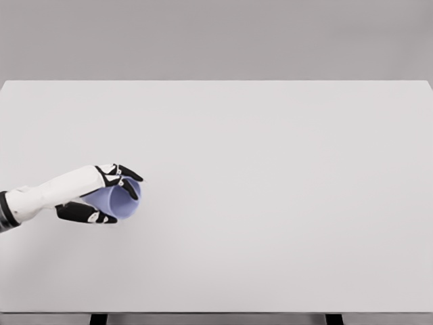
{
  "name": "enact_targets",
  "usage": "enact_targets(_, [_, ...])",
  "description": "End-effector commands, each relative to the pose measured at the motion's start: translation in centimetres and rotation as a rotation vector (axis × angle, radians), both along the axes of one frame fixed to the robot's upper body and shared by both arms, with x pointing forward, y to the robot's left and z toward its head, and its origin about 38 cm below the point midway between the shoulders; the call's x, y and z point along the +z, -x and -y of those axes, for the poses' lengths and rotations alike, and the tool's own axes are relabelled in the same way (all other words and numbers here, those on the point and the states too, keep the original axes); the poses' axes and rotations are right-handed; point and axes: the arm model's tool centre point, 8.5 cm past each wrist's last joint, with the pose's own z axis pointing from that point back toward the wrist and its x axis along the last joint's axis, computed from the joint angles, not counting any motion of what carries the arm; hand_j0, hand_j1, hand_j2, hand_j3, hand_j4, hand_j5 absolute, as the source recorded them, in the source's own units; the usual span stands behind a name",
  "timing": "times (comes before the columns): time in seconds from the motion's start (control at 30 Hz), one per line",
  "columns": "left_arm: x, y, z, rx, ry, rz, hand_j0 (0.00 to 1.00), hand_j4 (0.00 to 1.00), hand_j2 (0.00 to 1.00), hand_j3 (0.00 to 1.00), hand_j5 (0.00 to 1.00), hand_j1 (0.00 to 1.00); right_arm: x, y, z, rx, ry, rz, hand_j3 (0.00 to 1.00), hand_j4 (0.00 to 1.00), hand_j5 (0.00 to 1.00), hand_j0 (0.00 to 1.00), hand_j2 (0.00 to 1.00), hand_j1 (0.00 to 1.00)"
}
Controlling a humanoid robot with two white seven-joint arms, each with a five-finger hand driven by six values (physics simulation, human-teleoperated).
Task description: Flip the cup with left arm and place it on the table
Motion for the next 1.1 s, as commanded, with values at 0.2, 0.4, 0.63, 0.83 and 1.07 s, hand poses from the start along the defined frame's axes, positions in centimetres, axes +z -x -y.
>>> enact_targets(0.2, [-2.9, -1.1, -4.8, 0.128, 0.025, -0.186, 0.56, 0.56, 0.56, 0.56, 0.56, 0.56, 0.0, 0.0, 0.0, 0.0, 0.0, 0.0, 1.0, 1.0, 1.0, 1.0, 1.0, 1.0])
enact_targets(0.4, [-2.9, -1.4, -5.9, 0.173, 0.055, -0.207, 0.55, 0.55, 0.55, 0.55, 0.55, 0.55, 0.0, 0.0, 0.0, 0.0, 0.0, 0.002, 1.0, 1.0, 1.0, 1.0, 1.0, 1.0])
enact_targets(0.63, [1.2, -1.2, -4.6, 0.135, 0.207, -0.21, 0.54, 0.54, 0.54, 0.54, 0.54, 0.54, 0.0, 0.0, 0.0, 0.0, 0.0, 0.0, 1.0, 1.0, 1.0, 1.0, 1.0, 1.0])
enact_targets(0.83, [1.2, -0.8, -3.7, 0.143, 0.354, -0.29, 0.54, 0.54, 0.54, 0.54, 0.54, 0.54, 0.0, 0.0, 0.0, 0.0, 0.0, 0.0, 1.0, 1.0, 1.0, 1.0, 1.0, 1.0])
enact_targets(1.07, [-1.4, 0.0, -2.0, 0.087, 0.43, -0.427, 0.54, 0.54, 0.54, 0.54, 0.54, 0.54, 0.0, 0.0, 0.0, 0.0, 0.0, 0.002, 1.0, 1.0, 1.0, 1.0, 1.0, 1.0])
